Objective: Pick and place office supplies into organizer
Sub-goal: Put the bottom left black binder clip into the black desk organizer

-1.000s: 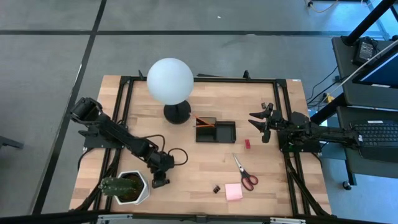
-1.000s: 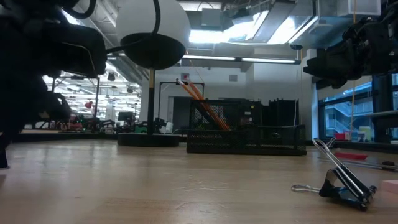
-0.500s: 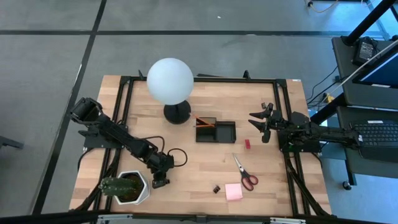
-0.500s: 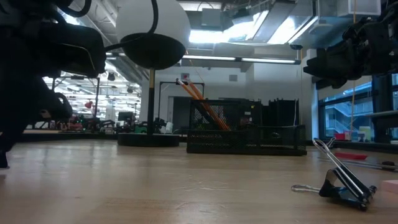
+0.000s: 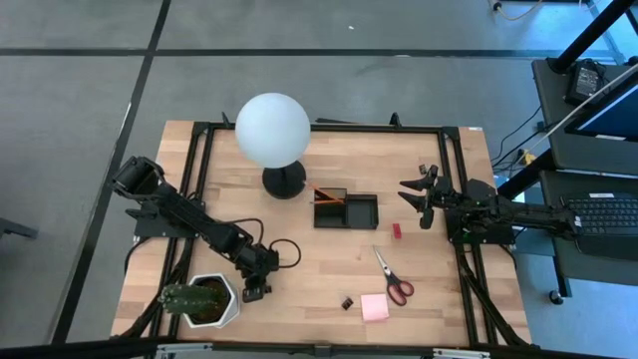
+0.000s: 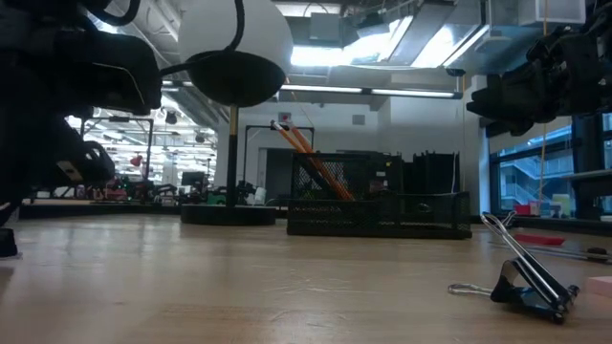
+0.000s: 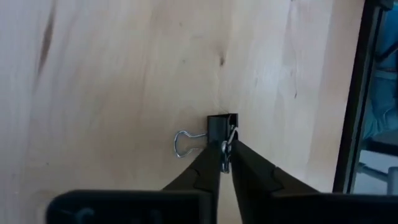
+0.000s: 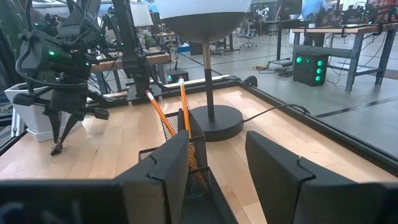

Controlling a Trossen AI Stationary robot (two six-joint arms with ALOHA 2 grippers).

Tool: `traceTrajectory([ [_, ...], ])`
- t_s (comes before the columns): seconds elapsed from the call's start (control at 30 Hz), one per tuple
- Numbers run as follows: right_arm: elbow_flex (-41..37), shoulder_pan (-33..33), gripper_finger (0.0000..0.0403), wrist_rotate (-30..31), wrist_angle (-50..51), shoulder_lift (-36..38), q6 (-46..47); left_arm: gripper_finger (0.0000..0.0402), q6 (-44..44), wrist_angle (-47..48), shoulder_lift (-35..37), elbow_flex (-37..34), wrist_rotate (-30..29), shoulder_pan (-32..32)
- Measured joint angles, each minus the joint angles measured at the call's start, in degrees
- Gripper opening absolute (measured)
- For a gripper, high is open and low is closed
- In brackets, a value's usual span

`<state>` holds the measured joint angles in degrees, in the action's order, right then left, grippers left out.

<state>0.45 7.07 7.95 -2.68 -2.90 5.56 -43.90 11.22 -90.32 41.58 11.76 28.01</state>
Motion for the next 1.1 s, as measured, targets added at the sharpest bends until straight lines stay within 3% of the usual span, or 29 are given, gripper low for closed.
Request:
traceTrajectory([
  [0.1,0.01,-0.01,0.0162,0.01,0.0,0.0,-0.02,0.0006,2.1,-1.05,0.0,0.07,0.31,-0.4],
  [0.4,0.0,0.0,0.0162,0.02,0.0,0.0,-0.02,0.0003,10.27,-4.19,1.34,0.04,-0.18,-4.1],
  [0.63,0.0,-0.02,0.0162,0.02,0.0,0.0,-0.04,0.0002,23.03,-7.91,2.89,0.04,-2.51,-9.07],
  [0.73,0.01,-0.02,0.0162,0.02,0.0,0.0,-0.04,0.0002,31.44,-11.91,3.08,0.04,-8.58,-10.91],
  [0.93,0.0,-0.02,0.0162,0.02,0.0,0.0,-0.07,0.0002,44.52,-15.39,2.66,0.04,-26.5,-12.69],
  [1.1,0.01,0.0,0.0162,0.04,0.02,0.01,-1.2,0.0002,49.43,-18.76,1.3,0.0,-34.54,-13.23],
])
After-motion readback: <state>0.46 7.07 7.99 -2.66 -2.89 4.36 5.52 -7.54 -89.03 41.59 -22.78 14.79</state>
